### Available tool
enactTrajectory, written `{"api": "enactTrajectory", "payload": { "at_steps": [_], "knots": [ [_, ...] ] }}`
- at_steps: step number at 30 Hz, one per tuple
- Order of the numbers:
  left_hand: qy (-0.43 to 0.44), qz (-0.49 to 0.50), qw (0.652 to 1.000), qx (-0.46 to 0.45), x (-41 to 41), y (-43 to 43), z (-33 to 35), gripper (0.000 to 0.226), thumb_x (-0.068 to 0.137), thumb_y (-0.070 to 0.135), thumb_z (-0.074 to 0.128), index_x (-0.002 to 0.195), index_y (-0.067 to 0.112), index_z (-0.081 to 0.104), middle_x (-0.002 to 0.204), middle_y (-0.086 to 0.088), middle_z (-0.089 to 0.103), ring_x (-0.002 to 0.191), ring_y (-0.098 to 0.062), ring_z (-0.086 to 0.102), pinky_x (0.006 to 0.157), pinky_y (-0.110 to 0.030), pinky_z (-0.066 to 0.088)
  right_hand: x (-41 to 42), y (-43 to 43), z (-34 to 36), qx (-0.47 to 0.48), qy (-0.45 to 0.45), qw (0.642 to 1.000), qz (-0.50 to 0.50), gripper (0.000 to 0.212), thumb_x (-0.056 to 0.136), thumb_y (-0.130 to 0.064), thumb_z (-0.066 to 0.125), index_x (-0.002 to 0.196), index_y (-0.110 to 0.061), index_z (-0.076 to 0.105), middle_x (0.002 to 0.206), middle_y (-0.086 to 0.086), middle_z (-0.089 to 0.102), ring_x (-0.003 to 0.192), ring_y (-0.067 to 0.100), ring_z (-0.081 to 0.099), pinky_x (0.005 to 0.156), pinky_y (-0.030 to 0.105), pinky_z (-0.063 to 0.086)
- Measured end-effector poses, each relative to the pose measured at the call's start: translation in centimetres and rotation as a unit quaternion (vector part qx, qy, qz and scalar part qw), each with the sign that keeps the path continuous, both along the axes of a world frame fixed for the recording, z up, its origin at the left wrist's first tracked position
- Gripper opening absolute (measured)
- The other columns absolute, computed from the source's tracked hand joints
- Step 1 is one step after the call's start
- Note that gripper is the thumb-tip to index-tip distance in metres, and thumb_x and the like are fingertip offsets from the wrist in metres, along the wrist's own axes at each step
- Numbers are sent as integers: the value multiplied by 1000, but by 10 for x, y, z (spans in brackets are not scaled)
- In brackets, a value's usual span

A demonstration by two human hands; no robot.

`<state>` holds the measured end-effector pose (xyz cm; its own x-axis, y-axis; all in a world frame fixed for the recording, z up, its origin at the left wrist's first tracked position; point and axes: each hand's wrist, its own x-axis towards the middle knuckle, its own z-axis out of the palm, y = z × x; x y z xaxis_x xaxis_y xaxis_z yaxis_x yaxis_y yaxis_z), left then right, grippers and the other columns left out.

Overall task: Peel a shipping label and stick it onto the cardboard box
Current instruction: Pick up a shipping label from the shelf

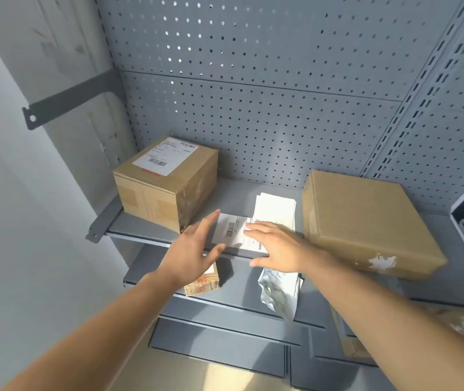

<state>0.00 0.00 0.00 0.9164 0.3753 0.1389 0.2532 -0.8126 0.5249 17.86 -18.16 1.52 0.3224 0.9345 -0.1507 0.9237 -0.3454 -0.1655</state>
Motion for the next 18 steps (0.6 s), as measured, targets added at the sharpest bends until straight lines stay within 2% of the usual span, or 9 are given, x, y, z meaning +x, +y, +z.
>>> {"api": "enactTrajectory", "payload": {
  "at_steps": [5, 9, 11, 13, 16, 18],
  "knots": [
    [14, 2, 1000, 1, 1, 1, 1, 77, 96, 52, 59, 157, 45, 12, 155, -5, 50, 134, -31, 55, 101, -45, 53, -4, -2, 1, -3, 4, 1000, 17, 69, 88, -40, 74, 151, -31, 47, 158, -12, 45, 144, 14, 43, 114, 36, 38],
    [13, -7, 1000, 9, 2, 2, 4, 75, 96, 51, 58, 158, 41, 16, 155, -5, 50, 135, -31, 53, 101, -45, 52, -6, -3, 4, 25, -13, 999, 41, 38, 92, -30, 69, 130, -28, 68, 139, -12, 65, 127, 17, 60, 104, 40, 47],
    [9, -11, 1000, 12, 3, 2, 5, 73, 97, 51, 58, 158, 38, 19, 154, -5, 51, 136, -29, 51, 103, -44, 50, -7, -4, 4, 59, -26, 997, 45, 26, 94, -21, 60, 115, -25, 75, 123, -10, 73, 114, 20, 67, 96, 34, 50],
    [3, -16, 1000, 5, 5, 1, 7, 70, 97, 49, 58, 157, 35, 24, 150, -5, 54, 134, -27, 52, 104, -42, 49, -8, -7, 8, 91, -55, 994, 38, 26, 95, -15, 55, 106, -23, 77, 112, -9, 76, 103, 21, 68, 86, 24, 45],
    [-9, -24, 1000, 14, 9, 2, 7, 61, 98, 47, 56, 153, 29, 35, 143, -4, 59, 130, -25, 54, 102, -42, 49, -4, -12, 13, 168, -75, 982, 42, 20, 85, -7, 63, 89, -20, 77, 91, -6, 75, 86, 24, 69, 78, 33, 52],
    [-12, -36, 999, 38, 11, 2, 8, 55, 99, 47, 53, 149, 27, 41, 141, -3, 61, 129, -26, 55, 100, -43, 50, 2, -15, 16, 206, -77, 974, 48, 18, 80, -6, 66, 86, -20, 75, 90, -6, 75, 90, 24, 70, 80, 39, 54]
  ]
}}
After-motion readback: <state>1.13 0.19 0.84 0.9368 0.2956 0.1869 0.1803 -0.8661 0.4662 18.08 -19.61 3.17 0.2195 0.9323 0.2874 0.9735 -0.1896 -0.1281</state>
